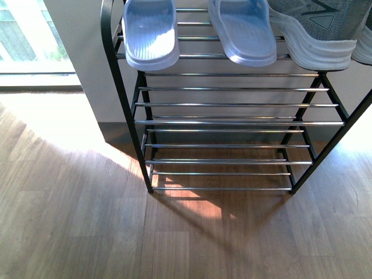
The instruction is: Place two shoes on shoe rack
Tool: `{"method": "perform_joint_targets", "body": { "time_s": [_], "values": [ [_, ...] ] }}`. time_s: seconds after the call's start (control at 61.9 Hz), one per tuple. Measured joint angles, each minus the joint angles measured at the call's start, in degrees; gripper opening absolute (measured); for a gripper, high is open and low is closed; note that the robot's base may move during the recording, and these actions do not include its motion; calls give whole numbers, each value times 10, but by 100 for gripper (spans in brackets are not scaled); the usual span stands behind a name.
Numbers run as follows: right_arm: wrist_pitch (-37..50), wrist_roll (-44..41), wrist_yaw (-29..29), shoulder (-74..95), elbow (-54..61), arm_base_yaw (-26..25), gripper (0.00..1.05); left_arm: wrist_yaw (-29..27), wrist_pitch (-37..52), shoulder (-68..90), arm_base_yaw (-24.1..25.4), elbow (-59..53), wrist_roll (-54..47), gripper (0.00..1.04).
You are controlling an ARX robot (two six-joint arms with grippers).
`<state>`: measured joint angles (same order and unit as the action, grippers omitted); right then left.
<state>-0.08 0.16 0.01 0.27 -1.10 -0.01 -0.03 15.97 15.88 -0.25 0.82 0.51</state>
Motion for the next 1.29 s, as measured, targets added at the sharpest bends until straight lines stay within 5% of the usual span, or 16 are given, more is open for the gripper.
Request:
{"method": "perform_joint_targets", "body": {
  "time_s": [0.339,0.436,0.695,1.228,1.293],
  "values": [
    [0,0,0,0,0,0,96,0,-57,-57,0,0,0,1],
    [0,0,0,0,0,0,96,0,-153,-137,0,0,0,1],
    [0,0,0,0,0,0,96,0,-160,-149,1,0,0,2],
    [0,0,0,0,0,0,96,0,-160,-150,1,0,0,97],
    [0,0,0,0,0,0,96,0,-160,-150,1,0,-1,95]
  ]
}}
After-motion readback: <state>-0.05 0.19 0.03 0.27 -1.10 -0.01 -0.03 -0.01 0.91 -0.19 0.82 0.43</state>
